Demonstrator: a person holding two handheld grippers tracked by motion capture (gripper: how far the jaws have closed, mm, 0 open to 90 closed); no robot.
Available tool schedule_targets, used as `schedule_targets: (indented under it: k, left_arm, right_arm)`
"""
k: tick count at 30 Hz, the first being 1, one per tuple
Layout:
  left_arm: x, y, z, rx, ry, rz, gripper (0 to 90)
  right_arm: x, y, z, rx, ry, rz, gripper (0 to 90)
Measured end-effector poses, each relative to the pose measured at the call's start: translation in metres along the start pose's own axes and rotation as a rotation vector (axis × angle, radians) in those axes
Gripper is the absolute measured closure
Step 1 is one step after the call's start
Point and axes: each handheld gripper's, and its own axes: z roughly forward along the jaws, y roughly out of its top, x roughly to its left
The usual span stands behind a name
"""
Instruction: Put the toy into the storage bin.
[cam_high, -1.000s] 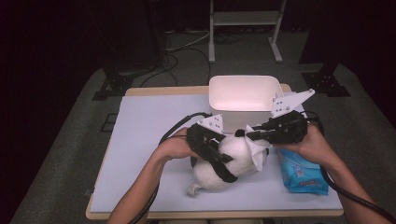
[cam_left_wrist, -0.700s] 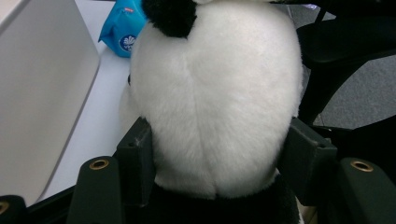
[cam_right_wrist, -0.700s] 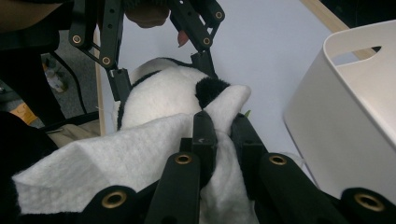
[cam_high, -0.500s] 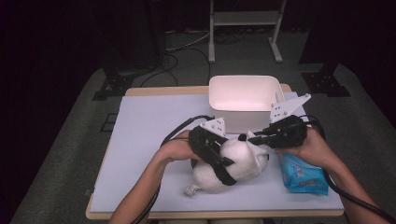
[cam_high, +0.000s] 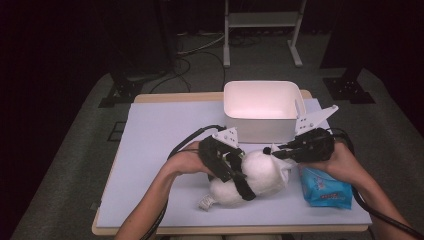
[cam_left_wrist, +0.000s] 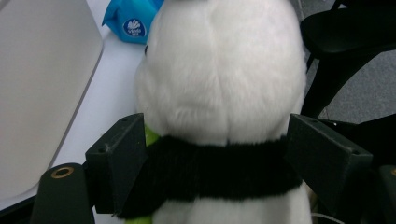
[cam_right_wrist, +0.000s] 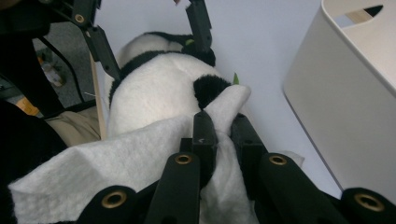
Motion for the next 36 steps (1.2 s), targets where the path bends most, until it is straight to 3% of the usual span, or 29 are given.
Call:
schedule_targets:
  k: [10, 17, 27, 32, 36]
  left_arm:
    - [-0.002, -0.003, 0.007, 0.033, 0.022, 0.013, 21.7]
    - [-0.002, -0.001, 0.012, 0.042, 0.032, 0.020, 26.2]
    - [-0.002, 0.000, 0.012, 0.040, 0.035, 0.016, 26.0]
    - [-0.004, 0.001, 0.014, 0.035, 0.021, 0.034, 26.8]
    - [-0.004, 0.002, 0.016, 0.036, 0.018, 0.036, 27.1]
  right_arm:
    - [-0.005, -0.012, 0.001, 0.023, -0.002, 0.040, 81.7]
    - [-0.002, -0.009, -0.003, 0.004, -0.027, 0.013, 81.7]
    - [-0.001, -0.002, -0.002, -0.026, -0.016, -0.012, 81.6]
    - [0.001, 0.000, -0.003, -0.044, -0.008, -0.028, 81.6]
    - [0.003, 0.002, 0.000, -0.024, 0.004, -0.048, 81.6]
